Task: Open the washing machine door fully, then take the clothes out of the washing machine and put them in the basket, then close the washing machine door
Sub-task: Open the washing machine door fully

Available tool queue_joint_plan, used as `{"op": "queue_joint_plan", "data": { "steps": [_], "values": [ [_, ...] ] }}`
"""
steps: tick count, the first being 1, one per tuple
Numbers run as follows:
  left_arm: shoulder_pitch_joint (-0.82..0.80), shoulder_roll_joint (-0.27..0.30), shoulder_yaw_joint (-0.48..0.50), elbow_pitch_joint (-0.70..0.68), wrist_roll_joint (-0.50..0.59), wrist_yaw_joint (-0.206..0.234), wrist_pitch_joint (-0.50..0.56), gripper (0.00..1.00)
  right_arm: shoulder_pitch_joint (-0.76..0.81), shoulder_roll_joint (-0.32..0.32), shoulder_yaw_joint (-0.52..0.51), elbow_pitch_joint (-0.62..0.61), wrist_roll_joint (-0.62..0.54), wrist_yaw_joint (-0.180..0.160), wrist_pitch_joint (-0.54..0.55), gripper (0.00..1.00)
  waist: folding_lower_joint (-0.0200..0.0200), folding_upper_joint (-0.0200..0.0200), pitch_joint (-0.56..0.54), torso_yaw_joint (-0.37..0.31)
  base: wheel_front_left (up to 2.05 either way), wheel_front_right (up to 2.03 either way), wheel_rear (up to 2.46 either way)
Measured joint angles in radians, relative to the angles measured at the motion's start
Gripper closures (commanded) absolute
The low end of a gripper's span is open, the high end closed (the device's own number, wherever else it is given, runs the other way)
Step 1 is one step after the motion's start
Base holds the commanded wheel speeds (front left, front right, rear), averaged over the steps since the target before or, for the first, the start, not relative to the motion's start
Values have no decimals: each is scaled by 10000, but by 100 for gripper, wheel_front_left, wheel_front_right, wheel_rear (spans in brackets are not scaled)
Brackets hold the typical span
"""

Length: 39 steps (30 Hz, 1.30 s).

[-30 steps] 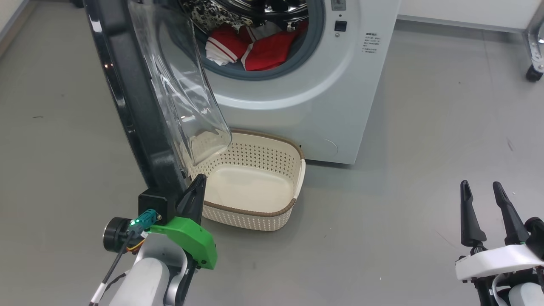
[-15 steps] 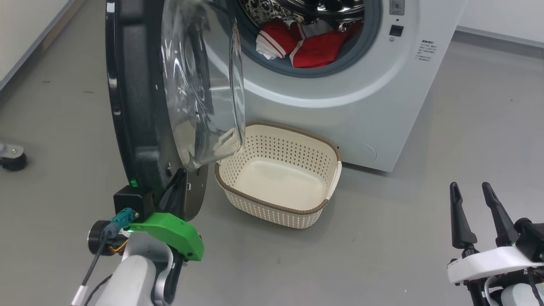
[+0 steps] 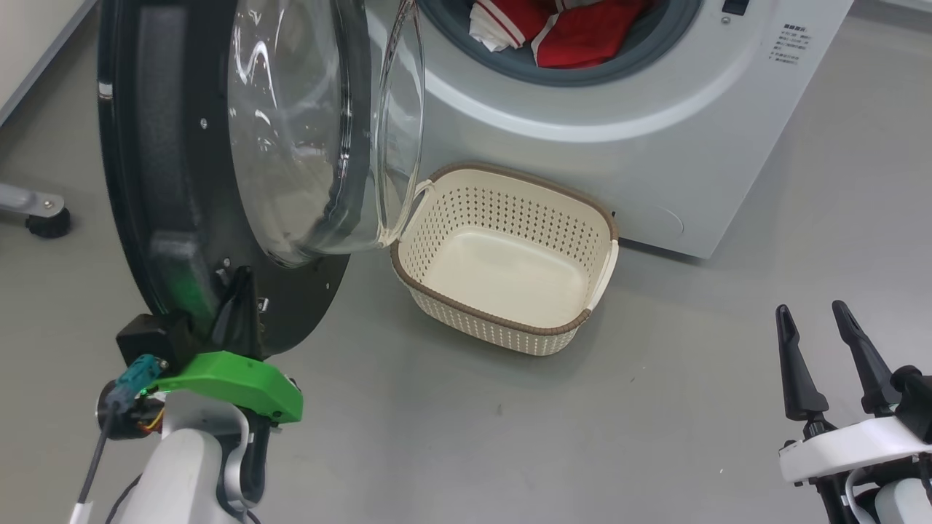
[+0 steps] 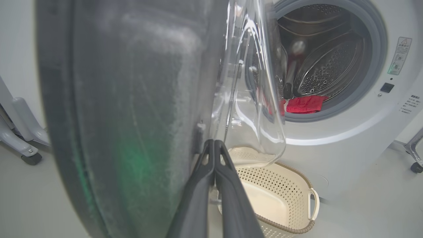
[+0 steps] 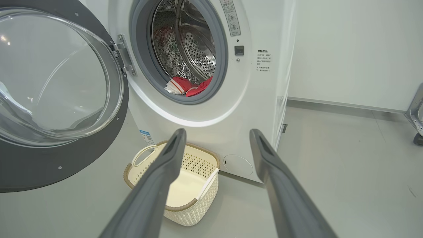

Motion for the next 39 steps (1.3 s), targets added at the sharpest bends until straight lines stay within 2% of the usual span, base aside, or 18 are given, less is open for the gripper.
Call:
{"op": "queue_joint_plan", "data": {
  "steps": [14,39],
  "values": [
    [-23,307,1323,-251,-408,109,-217,100,-65,-483,303,-362,13,0,0,0,0,0,920,196,0,0,0],
    [-1272,1076,3499,-449,-1168,176,-161,100,-459,-1965,86,-1005,217,0,4,0,0,0,2917,104,0,0,0]
  ]
}}
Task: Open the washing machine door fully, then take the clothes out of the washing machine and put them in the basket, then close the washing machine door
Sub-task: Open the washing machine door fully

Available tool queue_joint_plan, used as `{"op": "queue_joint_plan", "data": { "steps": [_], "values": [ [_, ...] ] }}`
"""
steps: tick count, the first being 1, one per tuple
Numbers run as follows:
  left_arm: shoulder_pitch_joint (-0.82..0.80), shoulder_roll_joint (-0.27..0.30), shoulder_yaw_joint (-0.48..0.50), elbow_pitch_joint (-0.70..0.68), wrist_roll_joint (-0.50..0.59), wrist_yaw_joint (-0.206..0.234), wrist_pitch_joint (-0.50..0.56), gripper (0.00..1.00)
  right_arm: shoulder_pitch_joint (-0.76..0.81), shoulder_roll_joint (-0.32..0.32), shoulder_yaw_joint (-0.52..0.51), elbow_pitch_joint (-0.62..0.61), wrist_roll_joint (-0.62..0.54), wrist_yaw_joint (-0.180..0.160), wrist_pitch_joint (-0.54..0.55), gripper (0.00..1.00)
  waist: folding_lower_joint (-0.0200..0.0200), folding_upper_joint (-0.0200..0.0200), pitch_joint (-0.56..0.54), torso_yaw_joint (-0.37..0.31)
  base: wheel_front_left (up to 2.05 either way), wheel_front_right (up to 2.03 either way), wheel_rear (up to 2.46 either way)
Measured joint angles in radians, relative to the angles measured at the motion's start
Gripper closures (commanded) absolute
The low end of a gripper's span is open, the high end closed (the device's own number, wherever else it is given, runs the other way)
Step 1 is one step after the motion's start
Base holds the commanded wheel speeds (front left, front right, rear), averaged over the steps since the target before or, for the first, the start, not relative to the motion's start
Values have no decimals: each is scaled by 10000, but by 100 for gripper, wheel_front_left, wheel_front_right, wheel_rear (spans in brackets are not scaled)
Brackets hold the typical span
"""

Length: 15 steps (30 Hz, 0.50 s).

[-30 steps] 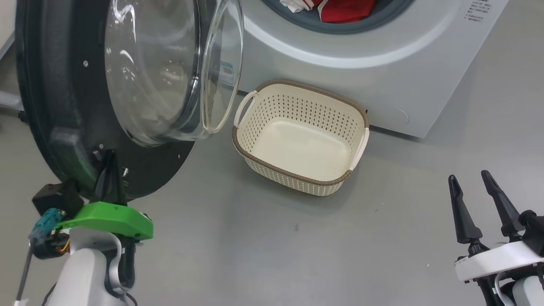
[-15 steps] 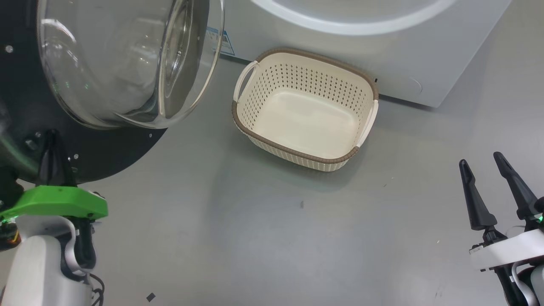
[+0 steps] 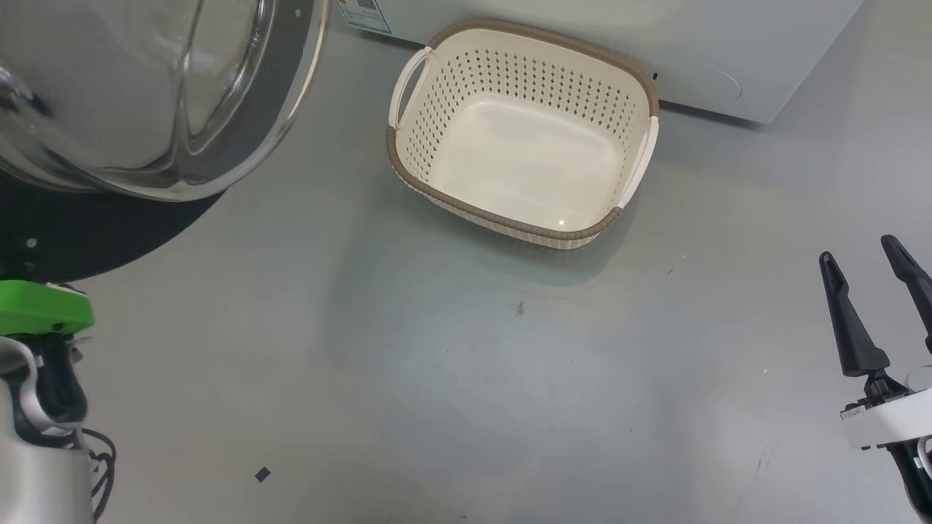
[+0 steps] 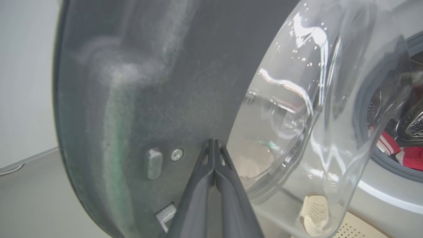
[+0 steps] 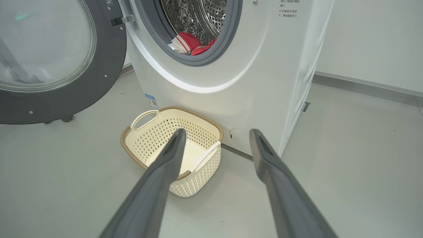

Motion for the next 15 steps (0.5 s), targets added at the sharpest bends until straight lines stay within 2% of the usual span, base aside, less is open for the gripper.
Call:
{"op": "queue_joint_plan", "data": {
  "steps": [15],
  "values": [
    [-651,362,625,575,-228,75,75,100,2,-594,-165,-244,245,0,0,0,0,0,841,70,0,0,0]
  ]
}}
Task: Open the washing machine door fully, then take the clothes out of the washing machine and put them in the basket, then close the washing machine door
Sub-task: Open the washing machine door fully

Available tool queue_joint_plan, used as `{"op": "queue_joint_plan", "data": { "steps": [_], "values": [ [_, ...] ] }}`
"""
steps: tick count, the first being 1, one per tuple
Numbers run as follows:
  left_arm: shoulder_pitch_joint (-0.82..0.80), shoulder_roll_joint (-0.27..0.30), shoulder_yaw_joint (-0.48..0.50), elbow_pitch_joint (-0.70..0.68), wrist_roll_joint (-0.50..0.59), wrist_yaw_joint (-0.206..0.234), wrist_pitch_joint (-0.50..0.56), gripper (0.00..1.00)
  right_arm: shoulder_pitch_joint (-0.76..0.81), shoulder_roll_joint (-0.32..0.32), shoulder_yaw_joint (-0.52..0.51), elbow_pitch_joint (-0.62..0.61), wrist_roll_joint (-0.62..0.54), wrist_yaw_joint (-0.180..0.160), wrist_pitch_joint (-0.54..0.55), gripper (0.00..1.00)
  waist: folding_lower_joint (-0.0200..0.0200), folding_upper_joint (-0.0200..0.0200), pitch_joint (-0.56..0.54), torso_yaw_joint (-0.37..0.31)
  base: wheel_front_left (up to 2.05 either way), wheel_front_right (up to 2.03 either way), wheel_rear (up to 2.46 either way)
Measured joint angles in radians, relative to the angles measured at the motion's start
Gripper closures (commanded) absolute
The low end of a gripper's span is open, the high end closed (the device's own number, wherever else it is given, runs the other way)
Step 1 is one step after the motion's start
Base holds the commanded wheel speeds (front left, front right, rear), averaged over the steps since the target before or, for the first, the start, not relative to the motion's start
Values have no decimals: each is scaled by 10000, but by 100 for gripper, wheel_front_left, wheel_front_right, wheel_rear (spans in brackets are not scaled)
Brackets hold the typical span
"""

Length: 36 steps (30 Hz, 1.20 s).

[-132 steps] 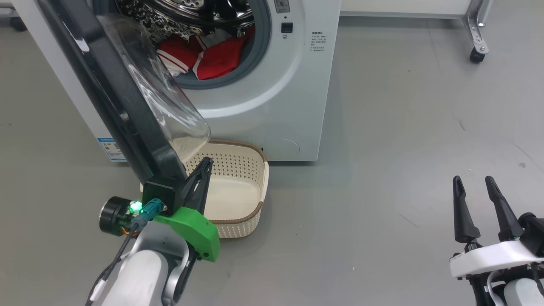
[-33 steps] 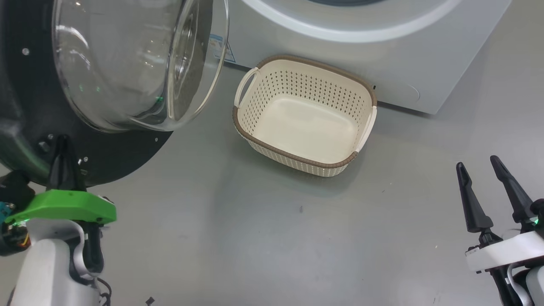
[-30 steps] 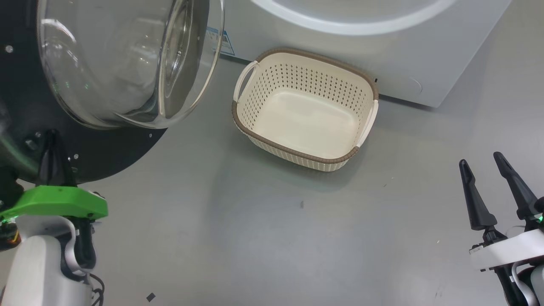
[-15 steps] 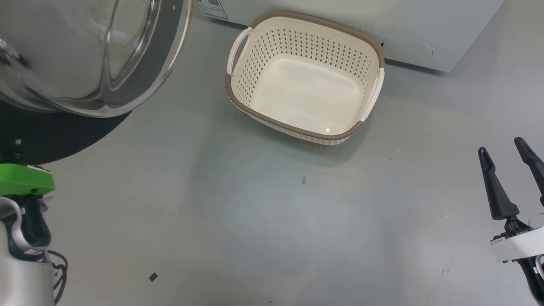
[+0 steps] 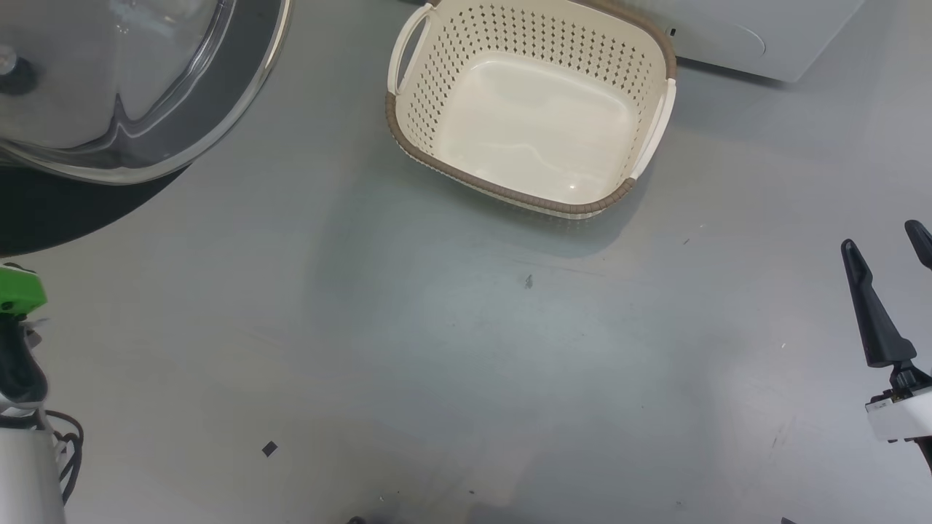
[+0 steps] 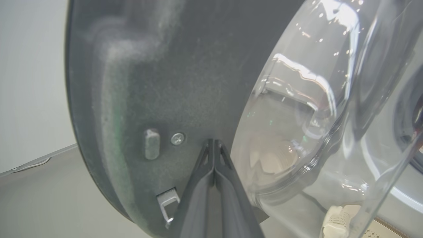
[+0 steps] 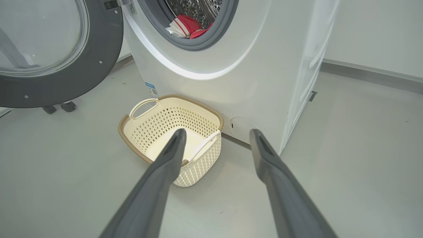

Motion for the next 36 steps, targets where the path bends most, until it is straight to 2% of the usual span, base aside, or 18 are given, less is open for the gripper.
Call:
{"op": "queue_joint_plan", "data": {
  "steps": [10,19,36],
  "values": [
    [-57,-104,-251,583,119,0,-104,100,-20,44,113,128,107,0,-2,0,0,0,-117,76,0,0,0],
    [-65,-221,-840,955,479,-25,-324,100,-197,387,393,464,194,0,-2,0,0,0,-674,105,0,0,0],
    [965,-336,-2506,1106,1747,-719,-648,100,-604,1524,504,1081,270,0,-4,0,-1,0,-2479,-175,0,0,0]
  ]
}}
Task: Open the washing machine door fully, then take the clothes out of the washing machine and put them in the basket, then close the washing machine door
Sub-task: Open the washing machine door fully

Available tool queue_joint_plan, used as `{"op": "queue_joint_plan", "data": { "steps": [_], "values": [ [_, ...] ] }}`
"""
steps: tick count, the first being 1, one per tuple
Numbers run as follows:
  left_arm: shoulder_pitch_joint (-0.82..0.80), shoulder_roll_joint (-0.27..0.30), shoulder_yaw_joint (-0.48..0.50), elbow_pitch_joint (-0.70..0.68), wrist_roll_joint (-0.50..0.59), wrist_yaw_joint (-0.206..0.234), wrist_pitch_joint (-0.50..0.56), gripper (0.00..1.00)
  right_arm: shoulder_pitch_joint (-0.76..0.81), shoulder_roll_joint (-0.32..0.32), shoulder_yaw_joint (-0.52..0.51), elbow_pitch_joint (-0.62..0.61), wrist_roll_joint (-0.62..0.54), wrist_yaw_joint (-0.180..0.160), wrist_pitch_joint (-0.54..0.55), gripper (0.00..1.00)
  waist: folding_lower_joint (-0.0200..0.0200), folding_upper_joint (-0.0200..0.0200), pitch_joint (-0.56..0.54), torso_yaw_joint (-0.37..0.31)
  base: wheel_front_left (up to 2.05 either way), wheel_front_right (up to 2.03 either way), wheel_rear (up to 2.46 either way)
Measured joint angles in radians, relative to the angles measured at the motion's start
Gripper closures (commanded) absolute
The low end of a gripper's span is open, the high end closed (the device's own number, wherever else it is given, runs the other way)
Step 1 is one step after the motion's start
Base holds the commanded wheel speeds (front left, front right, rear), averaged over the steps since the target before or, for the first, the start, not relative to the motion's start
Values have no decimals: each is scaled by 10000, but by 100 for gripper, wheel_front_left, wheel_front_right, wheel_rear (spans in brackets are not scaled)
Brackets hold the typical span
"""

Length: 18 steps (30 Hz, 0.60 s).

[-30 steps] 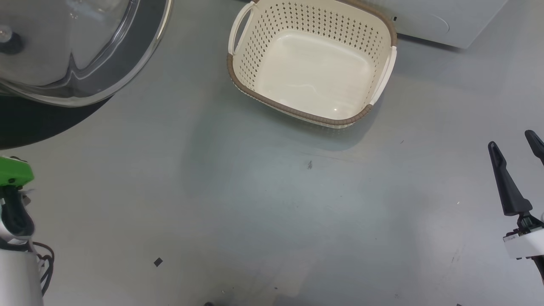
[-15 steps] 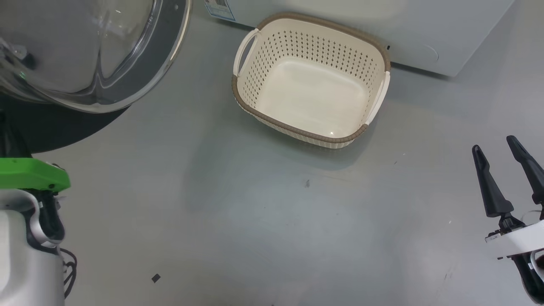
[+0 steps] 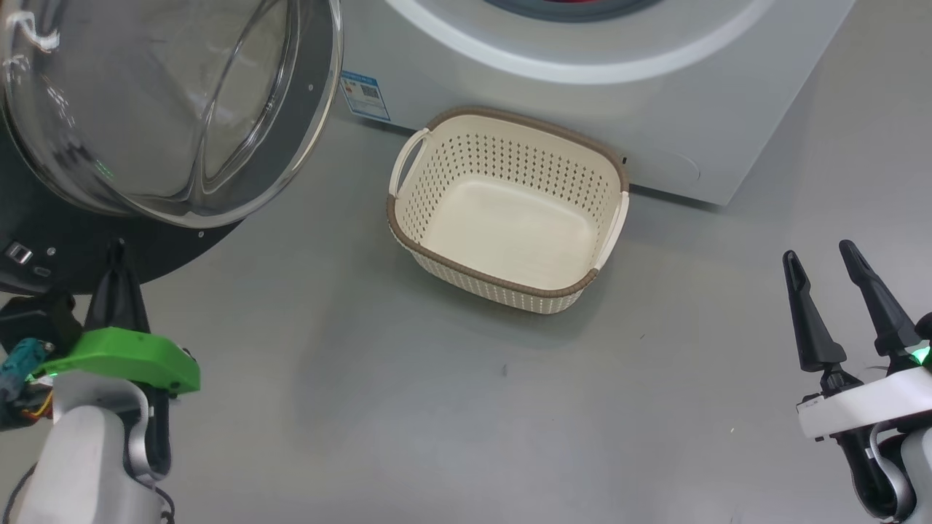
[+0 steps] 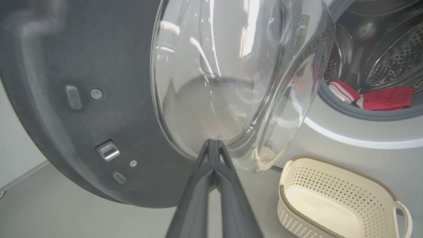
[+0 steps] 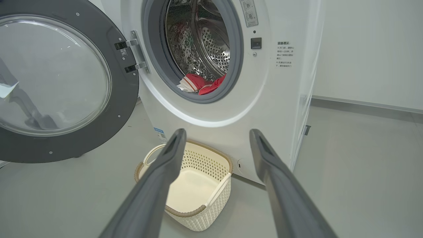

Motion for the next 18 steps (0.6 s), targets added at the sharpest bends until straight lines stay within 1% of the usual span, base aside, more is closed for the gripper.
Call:
{"op": "queue_joint_plan", "data": {
  "steps": [3,7,12,18],
  "values": [
    [313,-63,-247,-2,4,-205,-69,100,-1,205,-36,182,15,0,0,0,0,0,-343,-134,0,0,0],
    [738,-61,-525,-23,263,-374,-151,100,5,692,-151,376,380,0,0,0,0,0,-801,-365,0,0,0],
    [1205,2,-1037,-157,761,-541,-282,100,47,849,-226,600,374,0,0,0,0,0,-1362,-712,0,0,0],
    [1885,-15,-1162,-481,807,-840,-454,100,361,1051,-128,757,334,-2,0,0,0,0,-1969,-1240,0,0,0]
  ]
}}
